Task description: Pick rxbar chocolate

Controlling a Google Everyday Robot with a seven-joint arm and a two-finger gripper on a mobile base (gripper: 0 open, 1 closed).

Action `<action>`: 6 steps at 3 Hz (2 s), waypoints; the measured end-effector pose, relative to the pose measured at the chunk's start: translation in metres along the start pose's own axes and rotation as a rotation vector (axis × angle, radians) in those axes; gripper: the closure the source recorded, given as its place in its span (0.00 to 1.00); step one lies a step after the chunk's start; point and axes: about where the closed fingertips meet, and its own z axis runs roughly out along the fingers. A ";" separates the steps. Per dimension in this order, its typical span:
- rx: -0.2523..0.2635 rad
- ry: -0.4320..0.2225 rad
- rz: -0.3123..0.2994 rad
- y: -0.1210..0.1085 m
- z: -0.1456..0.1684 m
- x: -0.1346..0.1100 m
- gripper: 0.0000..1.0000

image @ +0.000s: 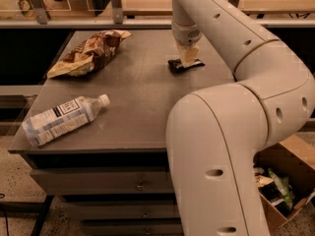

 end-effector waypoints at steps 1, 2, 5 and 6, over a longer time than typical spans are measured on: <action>0.015 -0.034 0.022 -0.001 -0.005 0.002 1.00; 0.039 -0.061 0.040 -0.003 -0.014 0.003 1.00; 0.160 -0.139 0.074 -0.004 -0.091 -0.005 1.00; 0.202 -0.175 0.077 -0.003 -0.117 -0.009 1.00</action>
Offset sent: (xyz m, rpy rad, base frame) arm -0.0145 -0.0113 0.0366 0.0893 0.0464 -0.0534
